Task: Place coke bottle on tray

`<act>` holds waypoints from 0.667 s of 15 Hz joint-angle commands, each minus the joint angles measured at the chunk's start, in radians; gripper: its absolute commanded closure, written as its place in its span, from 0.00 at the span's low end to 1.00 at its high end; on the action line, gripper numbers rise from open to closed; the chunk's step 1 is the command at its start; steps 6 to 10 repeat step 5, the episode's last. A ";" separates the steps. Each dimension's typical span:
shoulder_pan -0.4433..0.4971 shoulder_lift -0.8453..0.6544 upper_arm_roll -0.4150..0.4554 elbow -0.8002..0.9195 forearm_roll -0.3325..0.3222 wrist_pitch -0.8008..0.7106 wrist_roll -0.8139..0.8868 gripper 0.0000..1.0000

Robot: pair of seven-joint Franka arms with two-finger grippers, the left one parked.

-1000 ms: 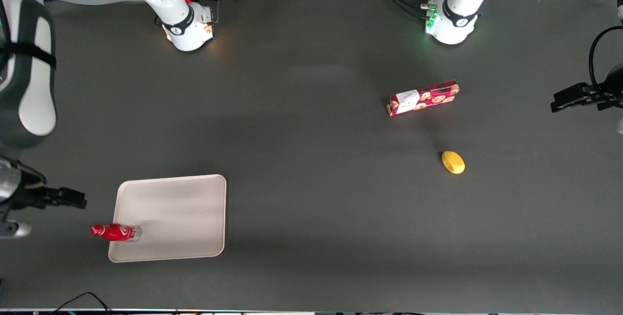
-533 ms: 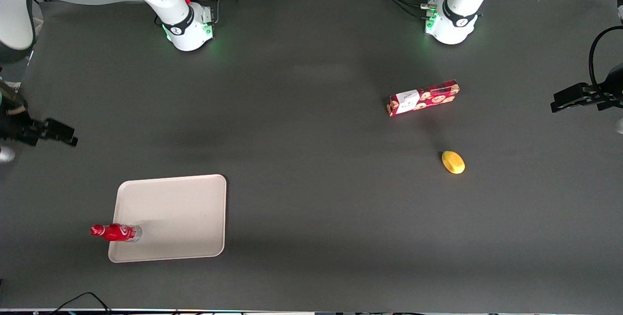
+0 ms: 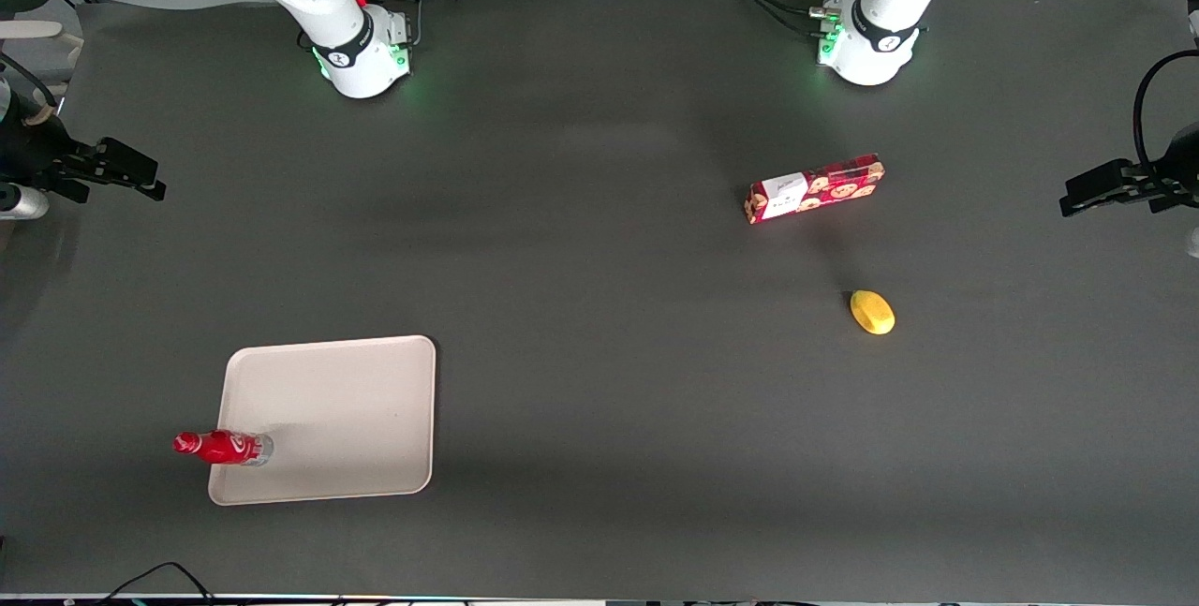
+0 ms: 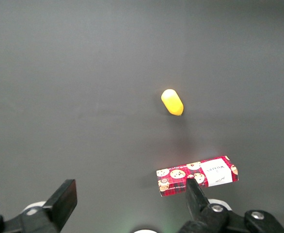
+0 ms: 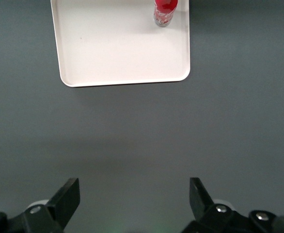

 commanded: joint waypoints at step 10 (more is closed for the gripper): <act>0.021 -0.031 -0.020 -0.013 0.032 -0.018 0.083 0.00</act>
